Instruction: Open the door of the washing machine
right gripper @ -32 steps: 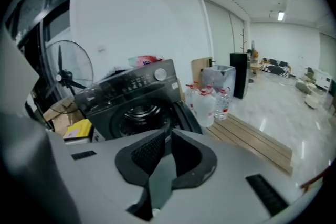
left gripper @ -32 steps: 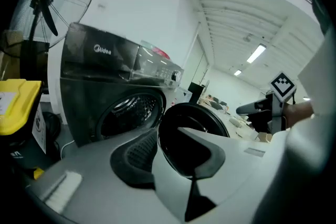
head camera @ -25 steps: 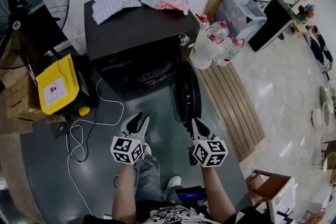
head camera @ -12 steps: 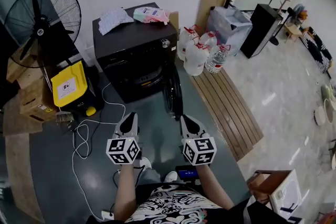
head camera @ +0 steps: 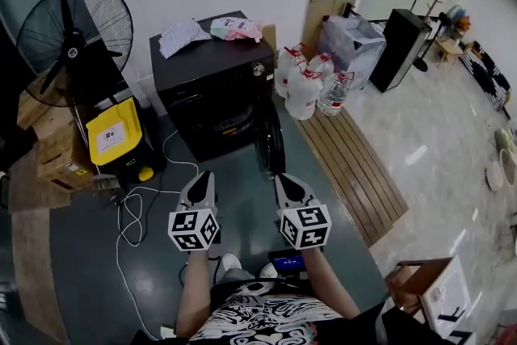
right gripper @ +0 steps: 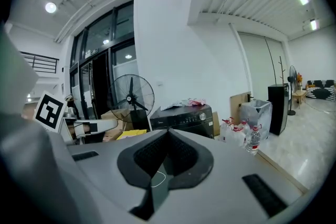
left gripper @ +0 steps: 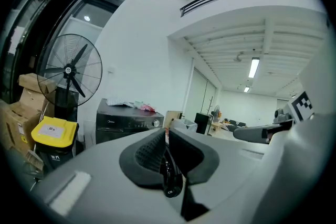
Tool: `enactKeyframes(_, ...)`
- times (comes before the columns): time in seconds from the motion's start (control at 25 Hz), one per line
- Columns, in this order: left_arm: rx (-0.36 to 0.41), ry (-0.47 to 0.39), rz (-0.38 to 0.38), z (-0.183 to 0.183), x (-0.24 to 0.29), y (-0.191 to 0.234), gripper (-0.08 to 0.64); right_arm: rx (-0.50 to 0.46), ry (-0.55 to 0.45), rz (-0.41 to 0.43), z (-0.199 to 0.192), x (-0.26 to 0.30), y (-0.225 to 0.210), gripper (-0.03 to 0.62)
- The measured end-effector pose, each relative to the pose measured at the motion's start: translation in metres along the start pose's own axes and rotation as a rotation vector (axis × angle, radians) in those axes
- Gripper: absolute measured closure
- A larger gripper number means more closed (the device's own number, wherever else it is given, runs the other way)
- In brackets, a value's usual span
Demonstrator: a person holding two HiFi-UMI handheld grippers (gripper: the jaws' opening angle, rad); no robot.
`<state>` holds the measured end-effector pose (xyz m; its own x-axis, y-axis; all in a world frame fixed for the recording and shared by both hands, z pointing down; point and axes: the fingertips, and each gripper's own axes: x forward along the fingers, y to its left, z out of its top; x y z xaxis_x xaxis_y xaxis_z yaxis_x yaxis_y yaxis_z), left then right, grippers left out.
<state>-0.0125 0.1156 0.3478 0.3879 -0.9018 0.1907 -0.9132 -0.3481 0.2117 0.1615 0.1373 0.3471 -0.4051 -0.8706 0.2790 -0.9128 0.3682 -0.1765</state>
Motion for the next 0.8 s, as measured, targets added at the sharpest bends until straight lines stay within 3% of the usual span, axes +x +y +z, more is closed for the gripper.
enactKeyframes(0.32,0.017,0.016,-0.005,-0.003,-0.002,0.008,0.538,-0.009,0.018,0.017,-0.006,0.004,0.013,0.591)
enactKeyframes(0.52,0.145,0.055,-0.062,0.007,0.016,0.001,0.538,-0.02,0.031,0.022,-0.009,0.007,0.017,0.591)
enactKeyframes(0.8,0.142,0.083,-0.083,0.001,0.025,-0.012,0.538,-0.035,0.046,0.033,-0.011,0.013,0.019,0.591)
